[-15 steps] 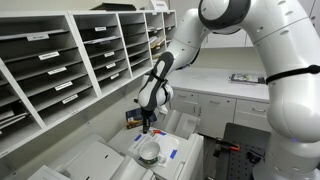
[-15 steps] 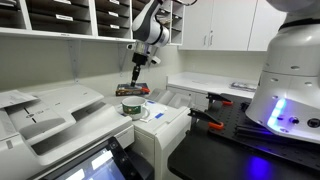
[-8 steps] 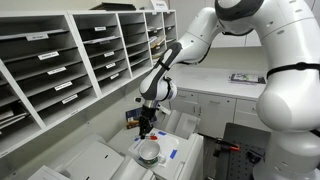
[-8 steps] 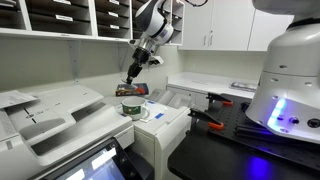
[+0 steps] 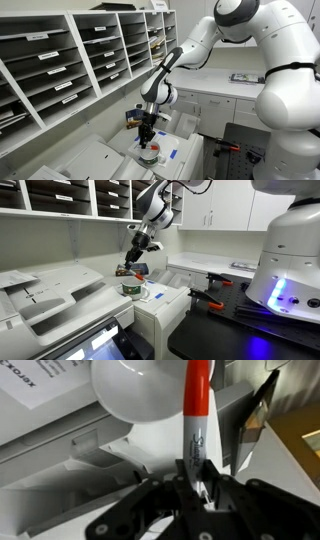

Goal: Put the marker in the mug

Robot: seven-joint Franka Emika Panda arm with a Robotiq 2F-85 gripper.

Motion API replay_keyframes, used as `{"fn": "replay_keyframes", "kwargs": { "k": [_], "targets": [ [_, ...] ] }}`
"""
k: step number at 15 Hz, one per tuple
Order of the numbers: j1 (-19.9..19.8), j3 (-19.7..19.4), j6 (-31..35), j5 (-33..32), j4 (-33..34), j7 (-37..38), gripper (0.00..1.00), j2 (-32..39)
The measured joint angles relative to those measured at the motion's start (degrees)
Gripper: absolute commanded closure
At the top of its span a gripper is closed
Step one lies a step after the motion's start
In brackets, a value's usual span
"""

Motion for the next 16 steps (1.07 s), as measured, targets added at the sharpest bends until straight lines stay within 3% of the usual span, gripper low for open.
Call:
{"fn": "replay_keyframes", "kwargs": {
  "k": [2, 3, 5, 10, 12, 16],
  "targets": [
    [0.2, 0.0, 0.0, 0.0, 1.1, 0.0, 0.94, 1.8],
    [0.3, 0.0, 0.0, 0.0, 1.6, 0.0, 0.52, 2.7],
    [0.6, -0.4, 0.0, 0.0, 2.6, 0.0, 0.46, 4.1],
    [0.9, -1.4, 0.0, -0.9, 3.1, 0.0, 0.07, 3.9],
    [1.7, -2.1, -0.1, -0.9, 2.8, 2.2, 0.00, 1.6],
    [5.2, -5.1, -0.4, -0.9, 0.4, 10.9, 0.00, -8.3]
  ]
}}
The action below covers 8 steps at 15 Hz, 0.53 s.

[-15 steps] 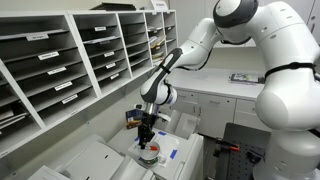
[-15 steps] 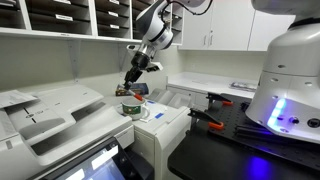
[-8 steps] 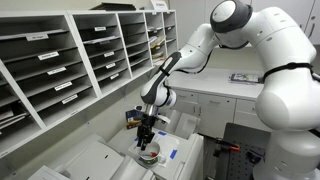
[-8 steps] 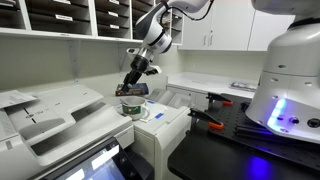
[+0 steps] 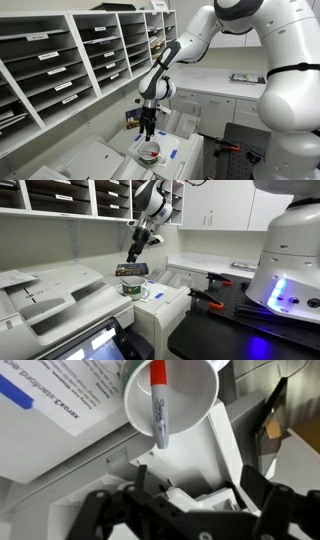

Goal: Put the marker in the mug

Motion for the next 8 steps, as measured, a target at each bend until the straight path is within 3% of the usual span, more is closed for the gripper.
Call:
{"fn": "replay_keyframes", "kwargs": {
  "k": [4, 8],
  "targets": [
    [7.3, -7.3, -3.4, 0.0, -2.4, 8.5, 0.00, -11.5],
    [21.4, -22.1, -9.8, -3.3, -4.8, 16.8, 0.00, -20.9]
  ]
}}
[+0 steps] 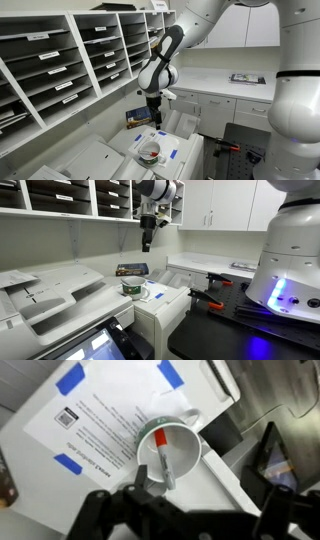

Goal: Put the marker in the mug

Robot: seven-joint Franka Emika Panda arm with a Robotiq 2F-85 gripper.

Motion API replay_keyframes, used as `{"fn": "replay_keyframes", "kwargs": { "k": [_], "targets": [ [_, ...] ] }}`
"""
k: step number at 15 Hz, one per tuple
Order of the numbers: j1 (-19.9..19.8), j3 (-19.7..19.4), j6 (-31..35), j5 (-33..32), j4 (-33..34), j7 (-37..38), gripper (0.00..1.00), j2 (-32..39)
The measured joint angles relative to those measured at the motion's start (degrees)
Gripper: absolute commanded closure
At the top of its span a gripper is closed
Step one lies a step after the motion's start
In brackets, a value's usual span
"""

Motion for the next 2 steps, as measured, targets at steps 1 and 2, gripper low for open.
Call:
{"fn": "replay_keyframes", "kwargs": {
  "k": [1, 2],
  "targets": [
    [3.9, -4.1, -1.6, -2.0, -0.6, 2.2, 0.00, -1.5],
    [7.3, -7.6, -2.9, -3.7, -1.0, 3.8, 0.00, -2.6]
  ]
}}
